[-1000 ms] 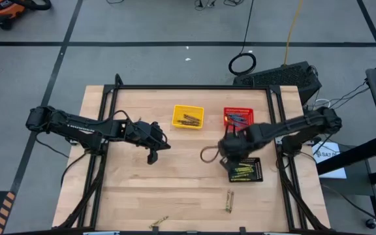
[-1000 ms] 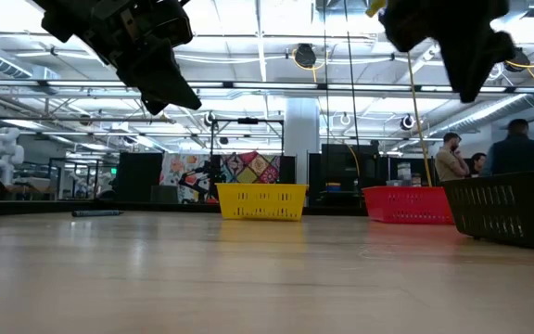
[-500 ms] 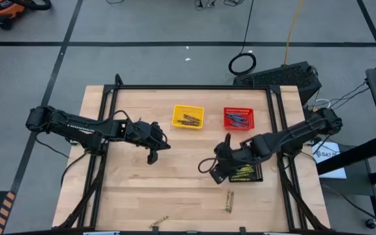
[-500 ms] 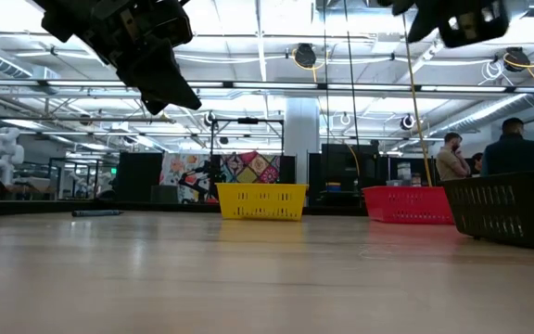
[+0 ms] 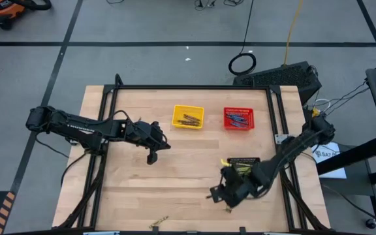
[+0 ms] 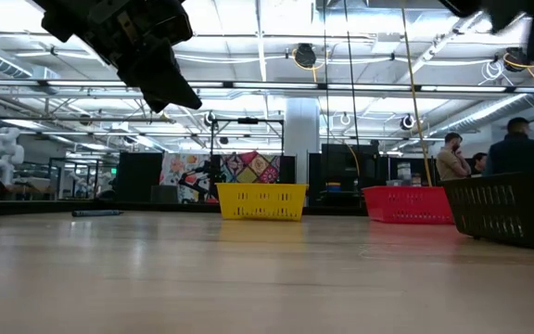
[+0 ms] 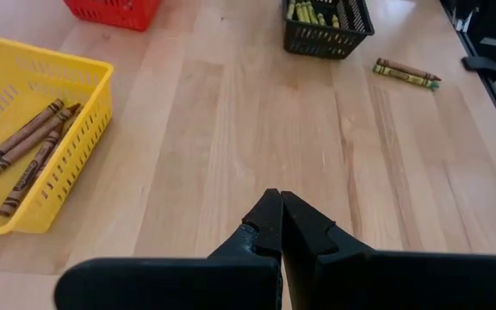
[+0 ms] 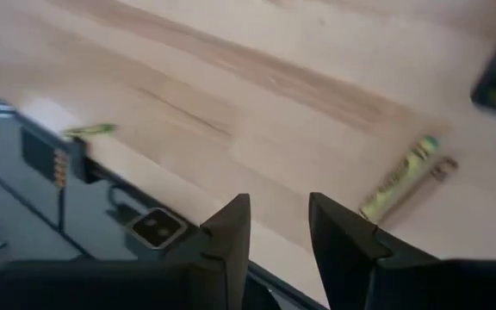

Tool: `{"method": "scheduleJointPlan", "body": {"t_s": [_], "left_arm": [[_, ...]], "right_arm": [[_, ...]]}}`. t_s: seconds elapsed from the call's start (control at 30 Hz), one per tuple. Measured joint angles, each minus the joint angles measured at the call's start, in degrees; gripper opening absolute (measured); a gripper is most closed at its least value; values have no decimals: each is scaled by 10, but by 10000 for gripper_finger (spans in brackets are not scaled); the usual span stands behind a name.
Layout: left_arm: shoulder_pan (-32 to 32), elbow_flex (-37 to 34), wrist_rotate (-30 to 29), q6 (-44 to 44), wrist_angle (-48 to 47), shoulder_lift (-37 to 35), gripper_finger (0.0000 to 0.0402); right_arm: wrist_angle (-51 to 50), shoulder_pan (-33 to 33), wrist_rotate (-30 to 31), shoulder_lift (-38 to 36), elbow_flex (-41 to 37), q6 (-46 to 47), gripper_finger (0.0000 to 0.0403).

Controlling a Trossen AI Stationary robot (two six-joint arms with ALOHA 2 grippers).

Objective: Sort crayons
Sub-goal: Put the brown crayon into the yellow bin

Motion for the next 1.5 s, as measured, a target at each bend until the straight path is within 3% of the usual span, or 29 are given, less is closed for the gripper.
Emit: {"method": "scheduleJointPlan", "body": {"t_s": [0.6,0.87,1.5], "left_arm": [[0,0,0,-3,3,0,0],[0,0,0,-3,3,0,0],[0,0,0,-3,3,0,0]], "right_arm": [[-85,62,-22,82,0,115,105],[-98,65,-60,116,0,130,105],[-99,65,-59,144,0,131,105]]}}
